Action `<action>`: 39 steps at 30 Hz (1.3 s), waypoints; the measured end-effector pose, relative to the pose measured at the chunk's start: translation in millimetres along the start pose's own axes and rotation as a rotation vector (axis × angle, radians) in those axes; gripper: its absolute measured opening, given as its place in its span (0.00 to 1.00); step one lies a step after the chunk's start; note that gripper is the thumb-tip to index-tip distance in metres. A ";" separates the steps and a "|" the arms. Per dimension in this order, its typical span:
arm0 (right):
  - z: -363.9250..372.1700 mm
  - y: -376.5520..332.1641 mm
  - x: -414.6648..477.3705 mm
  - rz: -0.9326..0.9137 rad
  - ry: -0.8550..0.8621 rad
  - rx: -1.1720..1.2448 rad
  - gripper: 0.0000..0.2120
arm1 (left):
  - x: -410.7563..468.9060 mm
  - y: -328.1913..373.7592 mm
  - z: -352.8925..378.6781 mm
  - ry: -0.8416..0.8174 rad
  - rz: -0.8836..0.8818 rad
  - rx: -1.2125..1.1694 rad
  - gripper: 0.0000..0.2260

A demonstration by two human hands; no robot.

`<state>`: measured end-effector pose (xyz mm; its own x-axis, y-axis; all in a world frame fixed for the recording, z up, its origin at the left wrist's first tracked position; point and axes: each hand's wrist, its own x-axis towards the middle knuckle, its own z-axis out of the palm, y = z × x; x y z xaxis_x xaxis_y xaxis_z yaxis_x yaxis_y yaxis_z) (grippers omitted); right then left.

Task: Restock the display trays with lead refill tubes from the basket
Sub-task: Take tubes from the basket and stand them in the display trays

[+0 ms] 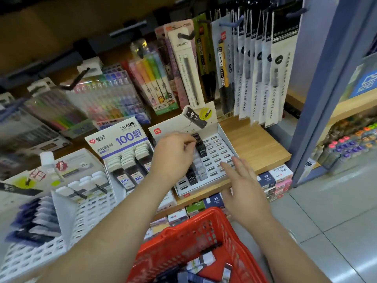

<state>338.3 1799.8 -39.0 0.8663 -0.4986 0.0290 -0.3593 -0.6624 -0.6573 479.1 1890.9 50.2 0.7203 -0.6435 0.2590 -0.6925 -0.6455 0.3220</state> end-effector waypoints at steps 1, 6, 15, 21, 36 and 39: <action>-5.5 -3.6 -1.9 -0.029 0.028 0.041 0.27 | -17.2 0.2 -9.4 0.043 -0.029 -0.046 0.09; -26.2 -35.4 -14.6 -0.113 -0.242 0.078 0.13 | -134.7 -30.7 -30.6 -0.024 -0.246 -0.217 0.06; 94.4 -28.8 -102.0 -0.230 -1.077 -0.515 0.19 | -322.6 -133.2 44.1 -0.688 -0.422 0.052 0.08; 163.6 26.8 -149.2 -0.159 -1.001 -0.632 0.38 | -391.2 -170.4 84.1 -0.851 -0.481 0.174 0.21; 219.5 43.0 -152.5 0.007 -0.775 -0.608 0.15 | -374.2 -202.1 122.8 -0.656 -0.683 0.120 0.36; 219.3 45.2 -148.8 0.099 -0.817 -0.559 0.14 | -369.7 -201.4 123.3 -0.579 -0.678 0.154 0.30</action>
<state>269.2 1966.6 -238.1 0.7210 -0.1669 -0.6726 -0.3724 -0.9118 -0.1730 347.4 2208.1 -222.7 0.8718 -0.1839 -0.4541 -0.1542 -0.9828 0.1019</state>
